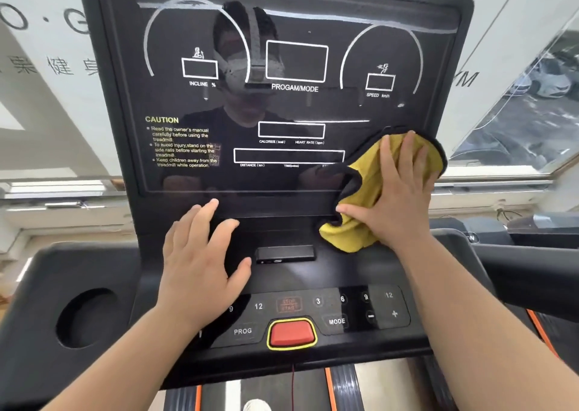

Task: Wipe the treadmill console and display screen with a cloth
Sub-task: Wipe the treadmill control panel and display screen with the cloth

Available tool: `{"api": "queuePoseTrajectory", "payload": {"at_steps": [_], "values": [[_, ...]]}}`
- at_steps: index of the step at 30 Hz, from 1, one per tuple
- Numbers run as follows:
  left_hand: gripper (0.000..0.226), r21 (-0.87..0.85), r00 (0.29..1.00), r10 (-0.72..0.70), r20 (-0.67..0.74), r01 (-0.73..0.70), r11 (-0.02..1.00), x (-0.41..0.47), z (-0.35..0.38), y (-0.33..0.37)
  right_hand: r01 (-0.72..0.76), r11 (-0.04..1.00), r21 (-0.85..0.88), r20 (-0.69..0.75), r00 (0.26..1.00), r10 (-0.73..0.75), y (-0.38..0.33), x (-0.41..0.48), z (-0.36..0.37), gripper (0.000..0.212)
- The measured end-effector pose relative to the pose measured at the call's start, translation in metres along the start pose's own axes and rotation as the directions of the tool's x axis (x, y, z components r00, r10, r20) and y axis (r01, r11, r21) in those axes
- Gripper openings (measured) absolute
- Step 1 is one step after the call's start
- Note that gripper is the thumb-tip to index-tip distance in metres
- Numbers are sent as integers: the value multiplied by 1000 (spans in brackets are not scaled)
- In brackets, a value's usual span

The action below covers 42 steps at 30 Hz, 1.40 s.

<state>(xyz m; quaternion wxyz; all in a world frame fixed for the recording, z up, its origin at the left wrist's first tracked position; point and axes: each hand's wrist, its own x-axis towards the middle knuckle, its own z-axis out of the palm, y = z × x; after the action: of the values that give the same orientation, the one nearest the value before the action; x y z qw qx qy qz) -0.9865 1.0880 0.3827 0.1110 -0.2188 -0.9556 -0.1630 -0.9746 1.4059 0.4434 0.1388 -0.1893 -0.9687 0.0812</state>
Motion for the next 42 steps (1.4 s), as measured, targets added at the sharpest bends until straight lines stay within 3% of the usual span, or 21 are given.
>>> {"api": "queuePoseTrajectory", "payload": {"at_steps": [6, 17, 23, 31, 38, 42], "values": [[60, 23, 1000, -27, 10, 27, 999, -3, -9, -13, -21, 999, -25, -19, 1000, 20, -4, 1, 1, 152], [65, -13, 971, -204, -128, 204, 979, 8, -36, -56, 267, 962, -54, -112, 956, -272, -159, -6, 49, 148], [79, -130, 960, -254, -119, 239, 962, 24, -49, -57, 373, 922, -101, -175, 906, -386, -167, -1, 53, 138], [88, -249, 936, -333, -115, 298, 922, 45, -59, -63, 246, 953, -174, -298, 910, -289, -143, 70, -11, 136], [97, -301, 959, -280, -38, 256, 919, 39, -63, -76, 414, 857, -308, -288, 818, -499, -194, 113, -55, 134], [94, -329, 949, -311, -61, 275, 904, 38, -63, -72, 570, 715, -405, -212, 703, -679, -206, 102, -42, 125]]}}
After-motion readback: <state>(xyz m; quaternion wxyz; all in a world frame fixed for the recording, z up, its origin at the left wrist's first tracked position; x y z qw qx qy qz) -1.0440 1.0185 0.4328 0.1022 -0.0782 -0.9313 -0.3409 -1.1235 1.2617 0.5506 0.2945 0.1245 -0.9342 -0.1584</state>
